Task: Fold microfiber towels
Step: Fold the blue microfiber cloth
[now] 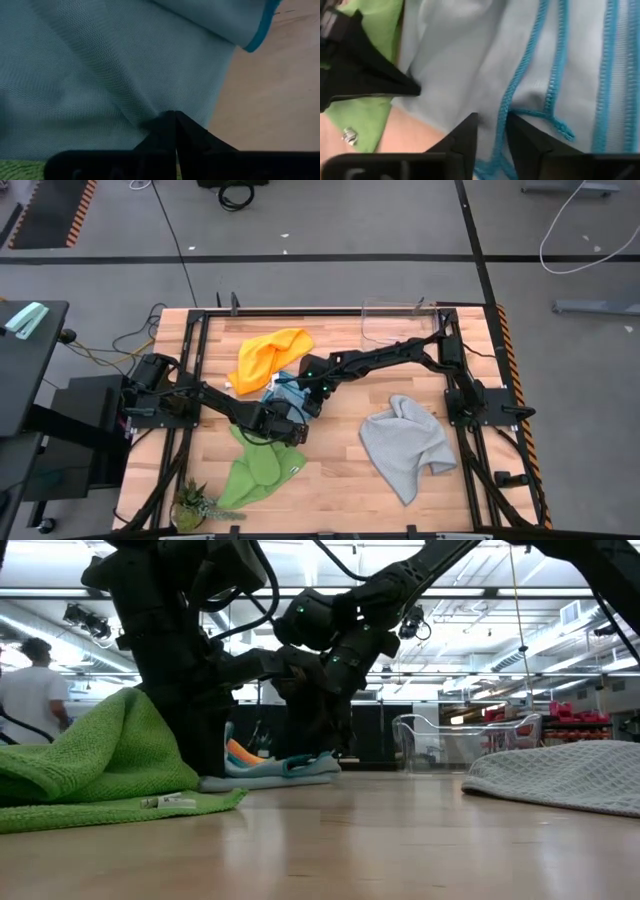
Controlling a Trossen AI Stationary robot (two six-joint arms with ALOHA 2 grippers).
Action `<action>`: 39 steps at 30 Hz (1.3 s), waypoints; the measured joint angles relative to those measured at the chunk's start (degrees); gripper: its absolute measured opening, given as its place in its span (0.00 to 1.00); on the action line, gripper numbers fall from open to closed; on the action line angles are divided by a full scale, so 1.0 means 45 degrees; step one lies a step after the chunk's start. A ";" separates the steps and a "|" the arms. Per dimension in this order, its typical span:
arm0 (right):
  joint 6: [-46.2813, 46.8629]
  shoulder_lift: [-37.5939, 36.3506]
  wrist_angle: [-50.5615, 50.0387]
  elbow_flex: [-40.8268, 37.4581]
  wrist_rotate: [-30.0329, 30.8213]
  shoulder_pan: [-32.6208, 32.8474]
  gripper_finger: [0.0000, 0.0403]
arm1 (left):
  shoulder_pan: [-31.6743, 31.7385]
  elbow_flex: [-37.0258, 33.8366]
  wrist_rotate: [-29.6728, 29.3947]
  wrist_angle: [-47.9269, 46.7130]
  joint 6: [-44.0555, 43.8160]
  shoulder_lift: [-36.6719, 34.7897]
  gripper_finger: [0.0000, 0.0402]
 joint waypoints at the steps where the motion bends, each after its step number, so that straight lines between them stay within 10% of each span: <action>1: 0.0000 0.0000 0.0000 0.0000 0.0000 -0.0067 0.20 | -0.0019 0.0000 -0.0009 0.0000 0.0000 0.0000 0.02; 6: -0.0233 0.0000 0.0060 0.0000 0.0826 -0.0567 0.02 | -0.0102 0.0000 -0.0011 0.0005 -0.0036 0.0000 0.04; 26: -0.0727 -0.0010 0.1320 0.0000 0.1219 -0.2258 0.01 | -0.0869 0.0005 0.0265 0.0034 -0.0364 -0.0019 0.05; 39: -0.0311 -0.0015 0.1222 0.0000 0.1620 -0.2059 0.23 | -0.0962 0.0015 -0.0696 0.0353 -0.0363 -0.0019 0.02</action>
